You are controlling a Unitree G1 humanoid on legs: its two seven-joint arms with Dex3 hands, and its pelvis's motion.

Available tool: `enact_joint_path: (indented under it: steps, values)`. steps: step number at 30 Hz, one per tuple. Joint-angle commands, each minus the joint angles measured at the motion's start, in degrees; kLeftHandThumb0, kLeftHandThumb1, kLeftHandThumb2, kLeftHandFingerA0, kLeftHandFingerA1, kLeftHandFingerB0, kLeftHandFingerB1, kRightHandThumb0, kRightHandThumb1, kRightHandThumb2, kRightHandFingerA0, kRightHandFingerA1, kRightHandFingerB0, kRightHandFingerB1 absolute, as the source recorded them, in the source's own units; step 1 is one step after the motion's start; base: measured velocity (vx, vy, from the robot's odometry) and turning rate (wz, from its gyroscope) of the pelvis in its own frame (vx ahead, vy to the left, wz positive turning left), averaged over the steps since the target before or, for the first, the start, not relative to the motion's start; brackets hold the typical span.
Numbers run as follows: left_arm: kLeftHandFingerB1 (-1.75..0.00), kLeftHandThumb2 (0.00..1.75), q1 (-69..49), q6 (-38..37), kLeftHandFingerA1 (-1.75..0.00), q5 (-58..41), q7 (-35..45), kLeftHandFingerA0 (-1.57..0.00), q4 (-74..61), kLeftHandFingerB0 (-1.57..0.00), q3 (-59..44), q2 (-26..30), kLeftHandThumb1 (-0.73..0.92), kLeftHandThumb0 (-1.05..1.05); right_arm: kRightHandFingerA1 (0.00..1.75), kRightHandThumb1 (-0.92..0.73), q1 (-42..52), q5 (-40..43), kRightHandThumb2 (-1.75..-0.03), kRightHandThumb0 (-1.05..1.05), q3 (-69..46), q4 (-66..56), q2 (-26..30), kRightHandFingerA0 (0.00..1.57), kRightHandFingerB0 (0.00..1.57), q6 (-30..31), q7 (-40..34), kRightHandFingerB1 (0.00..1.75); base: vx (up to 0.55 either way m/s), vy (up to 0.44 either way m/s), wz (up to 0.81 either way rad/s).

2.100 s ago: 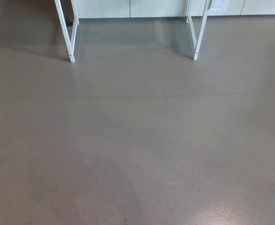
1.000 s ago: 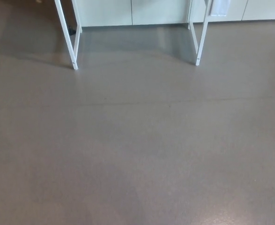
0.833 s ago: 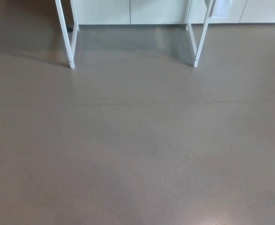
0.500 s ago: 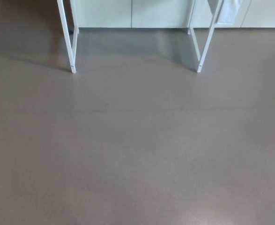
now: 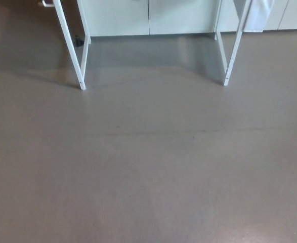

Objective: The robot walk towards a table in front and uses its left hand to pick up the pot from the base and places it on the table

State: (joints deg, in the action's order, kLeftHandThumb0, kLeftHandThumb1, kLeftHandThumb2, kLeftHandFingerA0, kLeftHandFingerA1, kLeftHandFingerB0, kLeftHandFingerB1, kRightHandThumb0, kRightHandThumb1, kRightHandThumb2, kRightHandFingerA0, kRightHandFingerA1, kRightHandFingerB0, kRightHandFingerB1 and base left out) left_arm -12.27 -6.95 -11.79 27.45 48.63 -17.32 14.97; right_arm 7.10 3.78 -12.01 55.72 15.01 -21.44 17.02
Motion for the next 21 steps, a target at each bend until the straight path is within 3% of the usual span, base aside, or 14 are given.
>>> enact_joint_path:
  steps: [1,2,3,4,12,14,15,21]
  values:
    - [-0.39,0.62,-0.8,-0.8,-0.44,0.0,-0.6,-0.62,0.4,-0.47,-0.1,0.6,0.57,-0.17,0.57,-0.32,1.3,0.9,-0.73,-0.56,-0.3,-0.2,0.3,0.61,0.43,-0.5,0.4,0.48,0.24,0.079,-0.22]
    - [-0.40,0.62,-1.2,-1.0,-0.45,0.0,-0.5,-0.64,0.5,-0.47,-0.1,0.6,0.56,-0.18,0.47,-0.40,1.9,0.8,-0.54,-0.53,-0.3,-0.3,0.3,0.66,0.49,-0.6,0.3,0.38,0.26,0.144,-0.20]
    - [-0.40,0.62,-1.8,-1.2,-0.45,0.1,-0.4,-0.64,0.7,-0.47,0.0,0.6,0.56,-0.18,0.47,-0.40,2.8,0.7,-0.54,-0.53,-0.3,-0.4,0.2,0.66,0.49,-0.8,0.2,0.38,0.25,0.128,-0.18]
    - [-0.40,0.61,-2.4,-1.5,-0.45,0.2,-0.2,-0.64,0.8,-0.48,0.1,0.6,0.57,-0.17,0.56,-0.33,3.8,0.5,-0.75,-0.59,-0.2,-0.6,0.4,0.57,0.41,-1.1,0.2,0.47,0.26,0.155,-0.06]
    - [-0.40,0.62,-4.7,-1.2,-0.44,-0.2,0.0,-0.62,-1.1,-0.50,0.5,0.0,0.59,-0.18,0.57,-0.32,5.8,1.0,-0.75,-0.60,-0.5,-0.1,0.4,0.62,0.43,-2.9,0.8,0.49,0.28,0.196,-0.03]
    - [-0.40,0.62,-4.8,-1.1,-0.44,-0.2,0.0,-0.62,-1.3,-0.50,0.6,0.0,0.59,-0.18,0.57,-0.32,5.9,1.0,-0.75,-0.60,-0.5,-0.1,0.4,0.62,0.43,-3.0,0.8,0.49,0.23,0.043,0.08]
    - [-0.37,0.57,-4.6,-0.8,-0.42,-0.4,-0.2,-0.72,-0.8,-0.51,0.4,0.0,0.59,-0.10,0.57,-0.32,6.3,0.8,-0.76,-0.61,-0.3,-0.2,0.3,0.62,0.42,-3.4,0.7,0.49,0.23,-0.004,0.10]
    - [-0.37,0.57,-4.3,-2.5,-0.43,-0.2,-0.1,-0.75,1.6,-0.50,0.3,0.1,0.58,-0.10,0.58,-0.30,6.6,0.6,-0.74,-0.60,-0.4,0.9,0.3,0.64,0.45,-3.7,0.4,0.49,0.24,-0.098,0.12]
